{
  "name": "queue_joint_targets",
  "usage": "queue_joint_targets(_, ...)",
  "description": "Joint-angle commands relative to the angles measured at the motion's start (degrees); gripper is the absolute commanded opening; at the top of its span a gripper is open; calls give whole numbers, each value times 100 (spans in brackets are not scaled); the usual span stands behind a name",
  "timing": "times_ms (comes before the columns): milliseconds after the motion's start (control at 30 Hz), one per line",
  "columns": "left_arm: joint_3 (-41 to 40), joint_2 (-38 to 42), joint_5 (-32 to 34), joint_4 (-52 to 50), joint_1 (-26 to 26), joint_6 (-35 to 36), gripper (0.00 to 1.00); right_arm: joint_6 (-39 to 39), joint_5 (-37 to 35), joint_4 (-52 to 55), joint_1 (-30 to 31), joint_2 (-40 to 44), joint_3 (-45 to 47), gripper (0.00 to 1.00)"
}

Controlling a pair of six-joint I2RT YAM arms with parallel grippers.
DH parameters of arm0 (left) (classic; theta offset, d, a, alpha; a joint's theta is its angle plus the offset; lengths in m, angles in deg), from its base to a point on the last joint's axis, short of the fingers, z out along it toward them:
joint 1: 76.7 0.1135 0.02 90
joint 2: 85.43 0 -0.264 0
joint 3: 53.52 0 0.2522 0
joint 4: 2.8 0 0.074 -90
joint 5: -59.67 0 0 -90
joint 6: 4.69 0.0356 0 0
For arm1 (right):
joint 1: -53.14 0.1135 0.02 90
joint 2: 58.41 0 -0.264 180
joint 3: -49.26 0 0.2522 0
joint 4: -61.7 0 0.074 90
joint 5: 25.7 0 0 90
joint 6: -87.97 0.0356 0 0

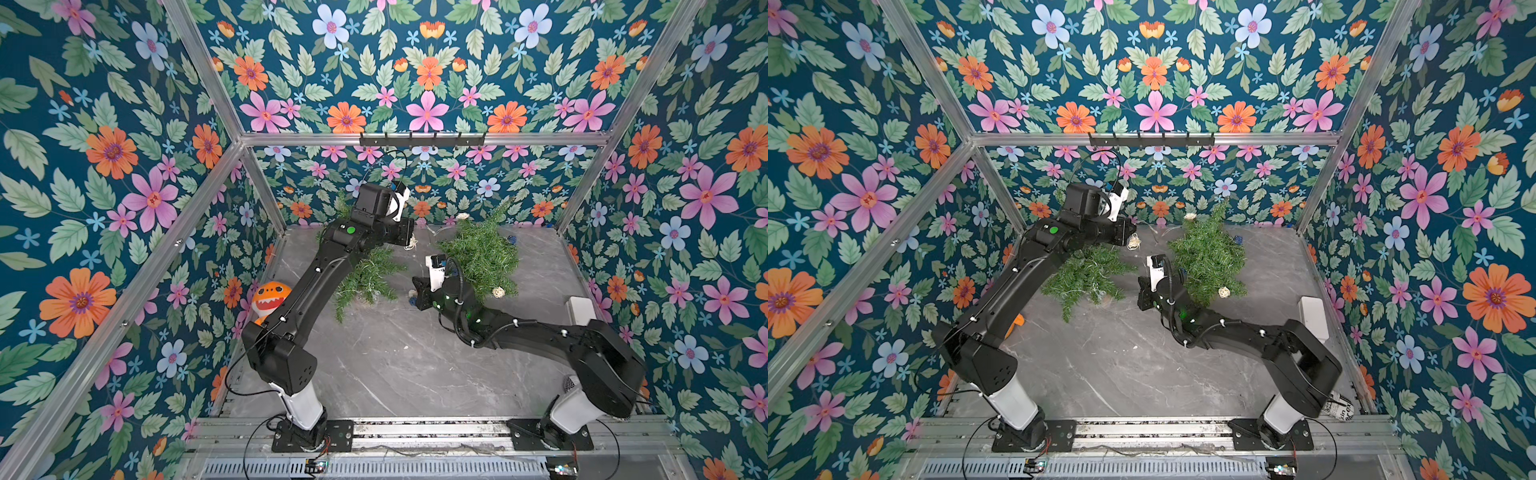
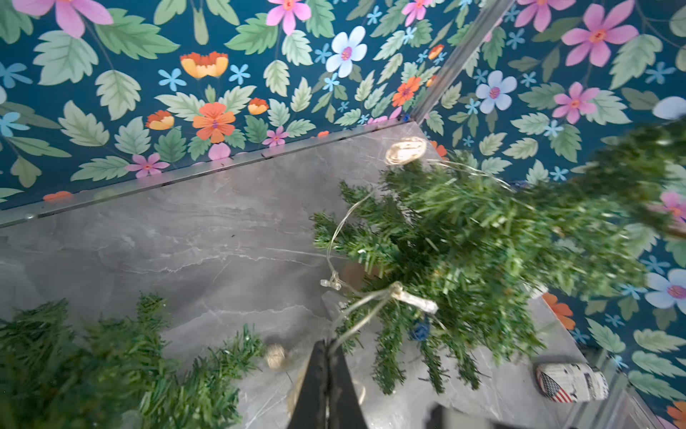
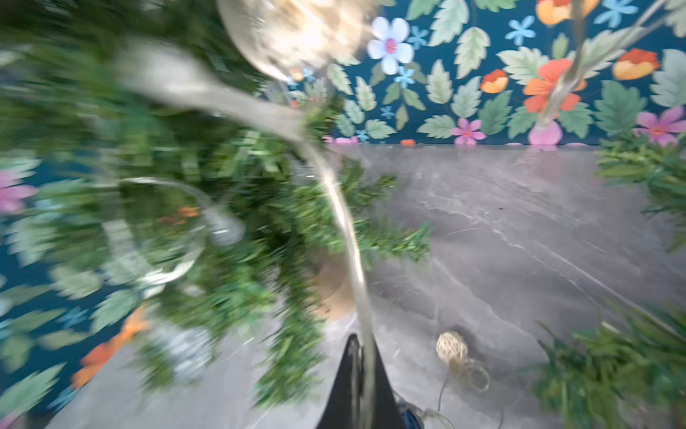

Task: Wrap string light around the christmas tree
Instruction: Wrap the light string around the Christmas tree.

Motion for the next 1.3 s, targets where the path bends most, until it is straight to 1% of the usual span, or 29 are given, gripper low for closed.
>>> queue_joint_targets(0, -49, -116, -70, 375, -6, -166, 0, 145, 972, 1608, 0, 441, 5, 0)
queue_joint_targets(67, -130, -188, -145, 419, -8, -208, 0, 47, 1208, 2313, 0, 847, 38, 0)
queue_joint_targets(133, -277, -207, -202, 458, -6, -217, 0, 31, 1237, 2738, -37, 1364, 170, 0)
queue_joint_targets(267, -781, -106, -350, 654, -28, -318, 0, 230, 1475, 3826, -464, 2255, 265, 0)
queue_joint_targets(367, -1313, 54, -462, 910, -224, -470, 0, 460, 1418, 4525, -793, 2786, 320, 0)
queue_joint_targets(433, -1651, 102, -522, 1119, -422, -670, 0, 662, 1212, 4640, -943, 3032, 442, 0)
queue_joint_targets(500, -2034, 100, -743, 1541, -691, -965, 0, 778, 772, 4740, -971, 3103, 467, 0)
queue_joint_targets(567, -2229, 57, -858, 1837, -961, -1175, 0, 883, 376, 5037, -977, 3179, 292, 0)
queue_joint_targets(667, -2279, -34, -865, 1983, -1280, -1266, 0, 874, 122, 5148, -1009, 3446, 186, 0)
queue_joint_targets(800, -2366, -76, -816, 2125, -1357, -1320, 0, 798, 202, 5561, -1270, 3632, 10, 0)
queue_joint_targets(933, -2294, -114, -796, 2269, -1351, -1365, 0, 601, 128, 5873, -1383, 3779, -241, 0)
queue_joint_targets(1033, -2315, -168, -856, 2379, -1355, -1401, 0, 446, 206, 5998, -1566, 3747, -344, 0)
queue_joint_targets(1133, -2485, -96, -860, 2604, -1352, -1376, 5, 340, 710, 6382, -2074, 3488, -551, 0)
queue_joint_targets(1200, -2637, 70, -939, 2860, -1353, -1315, 10, 228, 850, 6560, -2221, 3478, -841, 0)
queue_joint_targets(1233, -2722, 159, -1006, 3007, -1355, -1277, 13, 164, 903, 6561, -2233, 3507, -920, 0)
queue_joint_targets(1267, -2851, 283, -1067, 3233, -1347, -1247, 20, 95, 1012, 6585, -2239, 3504, -1014, 0)
